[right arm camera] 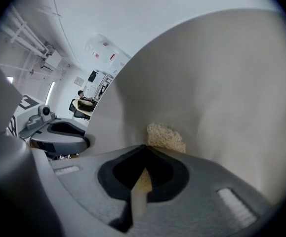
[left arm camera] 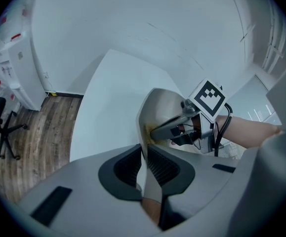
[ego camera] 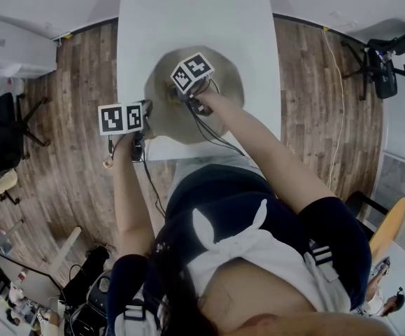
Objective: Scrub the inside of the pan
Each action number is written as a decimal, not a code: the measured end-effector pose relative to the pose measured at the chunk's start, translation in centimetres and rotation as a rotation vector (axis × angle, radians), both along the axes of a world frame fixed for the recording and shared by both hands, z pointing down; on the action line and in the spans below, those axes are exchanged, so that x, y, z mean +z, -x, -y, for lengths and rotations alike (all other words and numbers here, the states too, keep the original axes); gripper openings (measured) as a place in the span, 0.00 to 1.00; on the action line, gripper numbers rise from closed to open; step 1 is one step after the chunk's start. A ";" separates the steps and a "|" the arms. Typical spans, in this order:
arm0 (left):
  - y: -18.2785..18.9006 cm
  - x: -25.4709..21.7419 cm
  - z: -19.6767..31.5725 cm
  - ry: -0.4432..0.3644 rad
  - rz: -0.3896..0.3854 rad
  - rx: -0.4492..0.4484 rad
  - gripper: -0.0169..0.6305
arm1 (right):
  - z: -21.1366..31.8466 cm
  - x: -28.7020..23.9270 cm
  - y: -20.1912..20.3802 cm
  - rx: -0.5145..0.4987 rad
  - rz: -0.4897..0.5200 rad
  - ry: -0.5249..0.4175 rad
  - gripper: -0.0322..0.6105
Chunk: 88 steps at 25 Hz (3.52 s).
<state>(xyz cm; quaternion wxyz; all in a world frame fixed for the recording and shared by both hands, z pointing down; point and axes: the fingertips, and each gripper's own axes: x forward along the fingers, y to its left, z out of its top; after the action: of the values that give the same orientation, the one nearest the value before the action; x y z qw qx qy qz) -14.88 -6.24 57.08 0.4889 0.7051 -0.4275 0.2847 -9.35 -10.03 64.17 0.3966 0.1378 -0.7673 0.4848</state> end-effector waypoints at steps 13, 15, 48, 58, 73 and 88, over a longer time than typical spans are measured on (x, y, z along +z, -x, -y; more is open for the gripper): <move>0.0 0.1 0.0 -0.003 0.003 0.001 0.10 | 3.1 0.3 -4.4 0.121 -0.088 0.031 0.05; 0.0 0.1 0.2 -0.005 0.002 0.001 0.10 | 3.2 0.4 -5.3 0.136 -0.120 0.048 0.05; 0.1 0.1 -0.1 -0.006 0.001 0.000 0.10 | -4.1 0.3 -5.8 0.007 -0.139 0.095 0.05; -0.1 -0.1 -0.2 -0.004 -0.007 -0.008 0.10 | -2.4 0.0 -4.5 0.048 -0.080 0.055 0.05; 0.4 -0.8 0.2 -0.078 0.064 0.008 0.12 | -1.6 -1.2 -5.2 0.170 -0.027 0.036 0.06; -2.8 -7.6 -1.6 -0.394 0.206 0.034 0.30 | -2.0 -12.5 -5.8 0.201 0.144 -0.523 0.16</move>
<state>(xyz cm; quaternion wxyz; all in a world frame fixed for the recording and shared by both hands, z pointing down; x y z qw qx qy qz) -12.08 -4.64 49.51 0.2907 0.7613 -0.5104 0.2745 -3.58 -8.01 51.71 0.2422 0.2760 -0.8750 0.3156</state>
